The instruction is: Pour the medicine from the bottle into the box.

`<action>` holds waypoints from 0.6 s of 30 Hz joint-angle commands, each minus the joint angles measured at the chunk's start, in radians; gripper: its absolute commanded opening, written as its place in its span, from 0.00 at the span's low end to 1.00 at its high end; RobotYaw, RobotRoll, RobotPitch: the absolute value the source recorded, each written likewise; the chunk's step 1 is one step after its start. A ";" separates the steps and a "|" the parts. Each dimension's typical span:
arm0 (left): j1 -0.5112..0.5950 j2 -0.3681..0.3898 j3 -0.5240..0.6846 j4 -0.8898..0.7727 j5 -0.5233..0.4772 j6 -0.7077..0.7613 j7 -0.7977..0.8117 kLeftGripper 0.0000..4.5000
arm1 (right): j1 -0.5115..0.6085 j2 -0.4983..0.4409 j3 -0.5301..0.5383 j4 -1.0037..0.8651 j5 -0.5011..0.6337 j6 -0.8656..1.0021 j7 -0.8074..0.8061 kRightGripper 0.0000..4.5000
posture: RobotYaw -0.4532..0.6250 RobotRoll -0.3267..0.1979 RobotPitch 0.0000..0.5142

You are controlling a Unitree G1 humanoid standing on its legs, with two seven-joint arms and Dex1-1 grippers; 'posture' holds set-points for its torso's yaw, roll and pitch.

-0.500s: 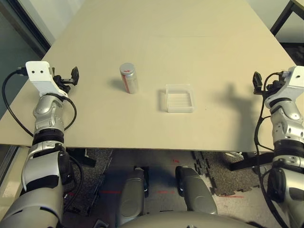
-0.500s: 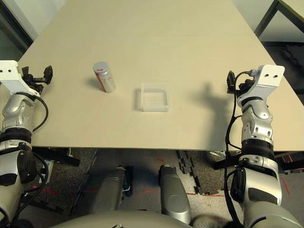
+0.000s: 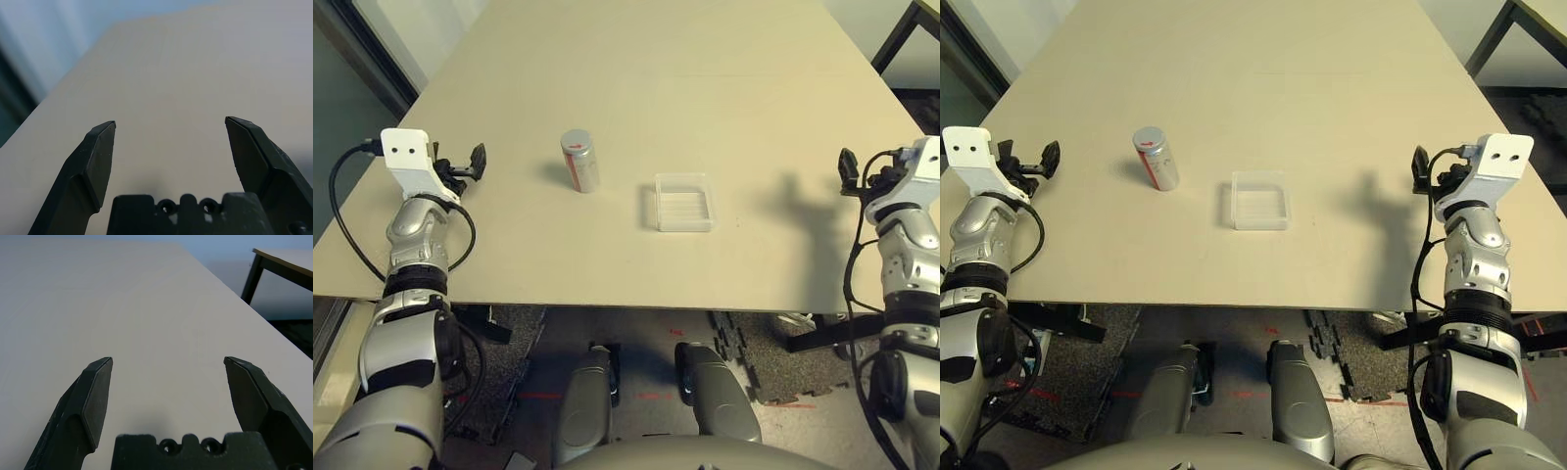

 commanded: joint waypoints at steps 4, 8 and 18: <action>0.096 0.034 -0.039 -0.211 -0.034 0.136 -0.187 0.99 | 0.010 -0.016 0.084 -0.212 0.053 0.205 0.122 1.00 | 0.37 0.62 0.39; 0.198 0.048 -0.053 -0.439 -0.092 0.294 -0.272 0.99 | 0.035 -0.037 0.158 -0.361 0.085 0.353 0.219 1.00 | 0.38 0.62 0.38; 0.290 -0.014 -0.130 -0.738 -0.149 0.534 -0.323 0.99 | 0.054 -0.065 0.266 -0.643 0.191 0.662 0.346 1.00 | 0.36 0.62 0.33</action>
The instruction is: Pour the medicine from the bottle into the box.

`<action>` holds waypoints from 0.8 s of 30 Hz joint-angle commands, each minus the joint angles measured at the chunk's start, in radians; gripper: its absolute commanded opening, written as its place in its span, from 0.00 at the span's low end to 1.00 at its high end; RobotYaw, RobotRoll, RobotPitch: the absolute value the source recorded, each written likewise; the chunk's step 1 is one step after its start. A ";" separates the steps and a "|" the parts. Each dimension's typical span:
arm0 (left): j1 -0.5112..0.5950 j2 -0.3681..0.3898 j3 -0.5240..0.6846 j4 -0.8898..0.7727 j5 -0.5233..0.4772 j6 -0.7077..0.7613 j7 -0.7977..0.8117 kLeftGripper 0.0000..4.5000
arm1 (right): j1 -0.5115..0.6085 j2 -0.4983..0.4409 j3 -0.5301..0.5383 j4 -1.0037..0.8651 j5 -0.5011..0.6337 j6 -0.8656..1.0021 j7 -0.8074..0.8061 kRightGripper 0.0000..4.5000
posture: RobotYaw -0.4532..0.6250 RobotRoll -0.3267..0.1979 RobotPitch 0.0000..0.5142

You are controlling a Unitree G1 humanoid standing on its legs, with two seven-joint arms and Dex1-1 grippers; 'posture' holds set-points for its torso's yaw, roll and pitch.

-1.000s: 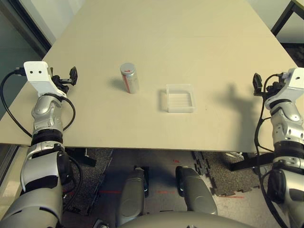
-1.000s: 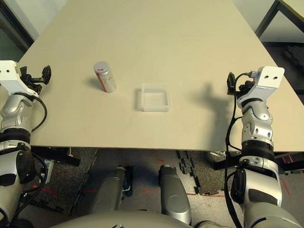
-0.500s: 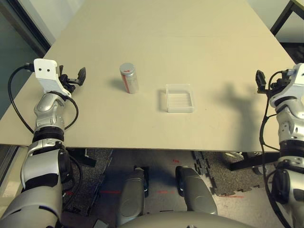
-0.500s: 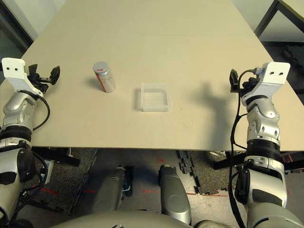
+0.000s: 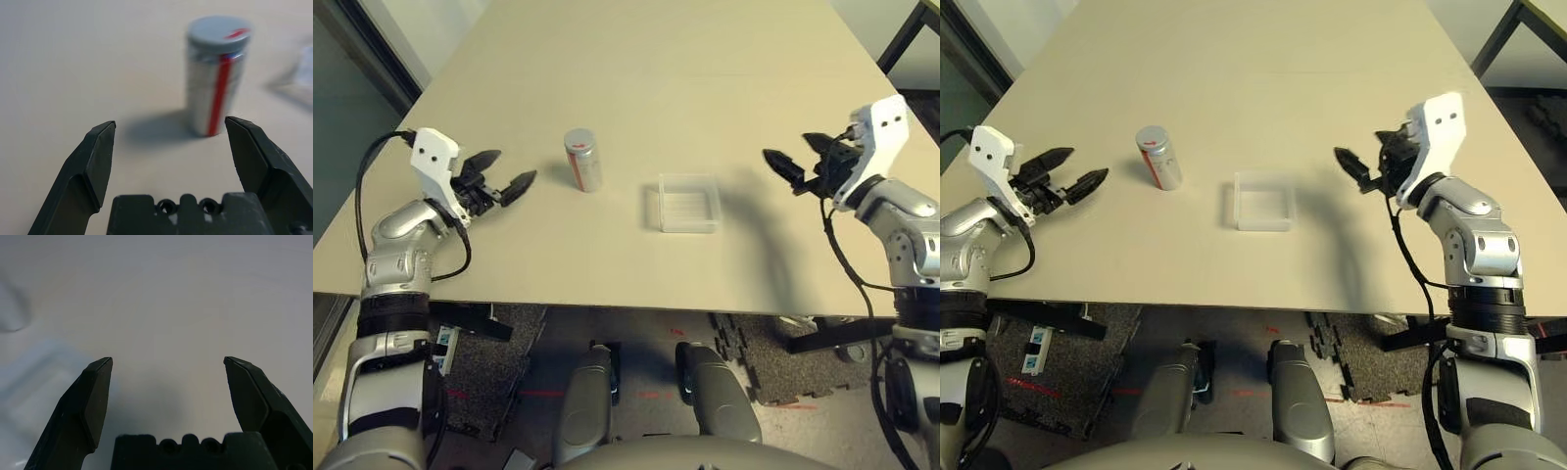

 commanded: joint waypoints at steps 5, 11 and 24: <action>-0.050 -0.069 -0.077 0.044 0.026 -0.004 -0.018 0.99 | 0.019 -0.017 0.045 -0.126 0.054 0.136 0.043 1.00 | 0.34 0.62 0.31; -0.135 -0.122 -0.111 0.206 0.075 -0.109 -0.015 0.99 | 0.027 -0.008 0.052 -0.180 0.059 0.168 0.033 1.00 | 0.31 0.62 0.30; -0.268 -0.193 -0.119 0.515 0.147 -0.309 0.000 0.99 | 0.052 -0.015 0.072 -0.312 0.117 0.261 0.037 1.00 | 0.26 0.62 0.27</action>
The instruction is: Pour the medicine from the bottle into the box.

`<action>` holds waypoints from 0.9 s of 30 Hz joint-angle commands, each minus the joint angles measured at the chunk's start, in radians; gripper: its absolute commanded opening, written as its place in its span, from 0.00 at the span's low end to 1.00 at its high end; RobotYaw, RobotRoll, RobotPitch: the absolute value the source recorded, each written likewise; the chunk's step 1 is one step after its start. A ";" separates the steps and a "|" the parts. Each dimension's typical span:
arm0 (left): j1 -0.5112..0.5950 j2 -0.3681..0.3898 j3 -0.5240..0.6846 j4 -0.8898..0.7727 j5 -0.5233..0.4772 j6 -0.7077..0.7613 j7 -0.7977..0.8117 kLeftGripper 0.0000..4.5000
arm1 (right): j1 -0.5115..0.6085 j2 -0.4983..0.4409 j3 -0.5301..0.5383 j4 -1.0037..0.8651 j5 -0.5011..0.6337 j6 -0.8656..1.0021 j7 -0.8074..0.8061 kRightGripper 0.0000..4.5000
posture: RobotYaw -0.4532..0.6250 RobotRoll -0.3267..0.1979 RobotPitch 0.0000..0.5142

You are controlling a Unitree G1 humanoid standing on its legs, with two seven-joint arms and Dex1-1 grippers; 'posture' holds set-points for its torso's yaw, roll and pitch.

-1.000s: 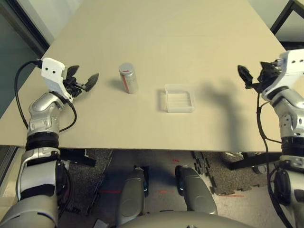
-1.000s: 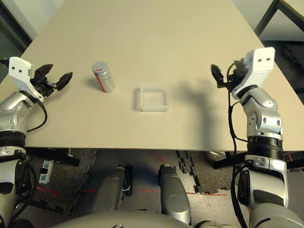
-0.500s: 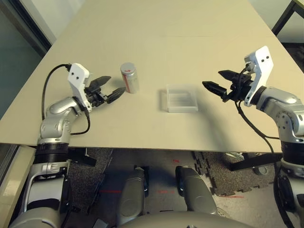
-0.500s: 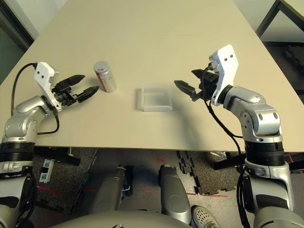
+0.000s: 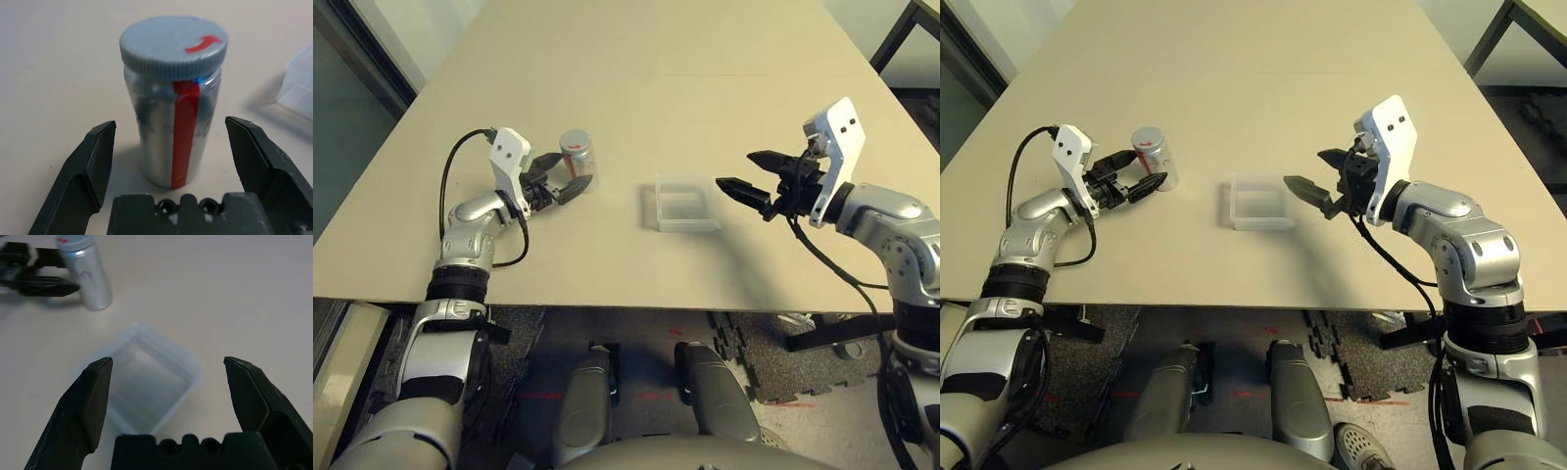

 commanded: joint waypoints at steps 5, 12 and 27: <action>-0.078 -0.045 -0.011 0.137 0.042 -0.091 0.013 0.99 | 0.012 -0.009 0.015 -0.062 0.036 0.046 -0.004 1.00 | 0.25 0.62 0.26; -0.127 -0.071 -0.006 0.242 0.064 -0.153 0.032 0.82 | 0.011 -0.005 0.016 -0.068 0.040 0.051 -0.013 1.00 | 0.24 0.62 0.26; -0.152 -0.085 -0.015 0.228 0.060 -0.144 -0.010 0.57 | -0.036 -0.003 0.035 -0.040 0.026 0.030 -0.005 1.00 | 0.25 0.62 0.26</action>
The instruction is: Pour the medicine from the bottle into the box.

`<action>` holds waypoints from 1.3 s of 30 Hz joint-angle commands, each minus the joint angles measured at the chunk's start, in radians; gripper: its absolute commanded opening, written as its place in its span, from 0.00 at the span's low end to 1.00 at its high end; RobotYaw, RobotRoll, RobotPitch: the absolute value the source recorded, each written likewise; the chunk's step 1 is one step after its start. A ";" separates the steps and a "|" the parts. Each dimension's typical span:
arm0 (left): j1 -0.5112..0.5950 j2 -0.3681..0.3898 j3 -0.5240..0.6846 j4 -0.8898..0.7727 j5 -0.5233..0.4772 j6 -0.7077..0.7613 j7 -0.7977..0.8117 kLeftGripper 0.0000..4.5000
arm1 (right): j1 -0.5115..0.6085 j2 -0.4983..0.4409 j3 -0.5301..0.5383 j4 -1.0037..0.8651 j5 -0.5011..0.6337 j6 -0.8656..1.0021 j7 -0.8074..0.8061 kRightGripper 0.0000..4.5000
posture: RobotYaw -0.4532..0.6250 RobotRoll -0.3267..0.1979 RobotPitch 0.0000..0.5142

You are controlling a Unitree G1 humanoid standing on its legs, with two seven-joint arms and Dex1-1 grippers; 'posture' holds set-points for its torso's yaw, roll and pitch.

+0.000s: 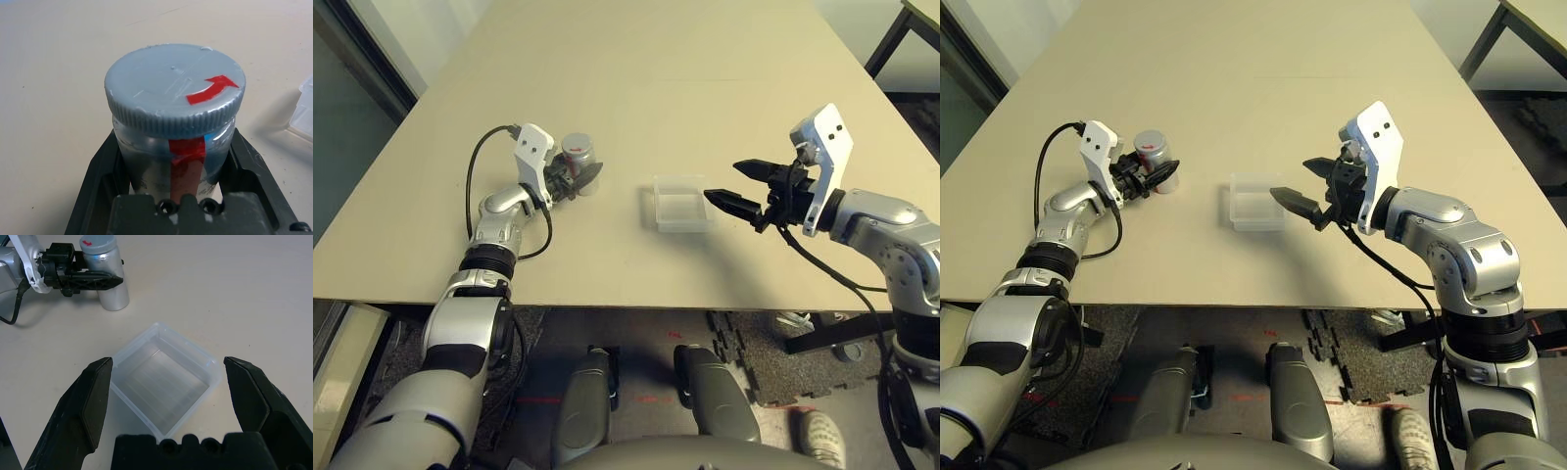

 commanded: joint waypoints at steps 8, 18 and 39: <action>-0.067 -0.060 -0.041 -0.198 -0.021 0.161 -0.108 0.57 | -0.164 0.106 0.111 0.049 -0.050 -0.047 -0.061 1.00 | 0.26 0.62 0.24; -0.107 -0.160 -0.098 -0.246 0.002 0.206 -0.076 0.57 | -0.250 0.237 0.180 0.136 -0.171 -0.131 -0.168 1.00 | 0.24 0.62 0.24; -0.097 -0.234 -0.141 -0.312 -0.005 0.251 -0.069 0.57 | -0.283 0.273 0.197 0.202 -0.270 -0.202 -0.177 1.00 | 0.23 0.62 0.23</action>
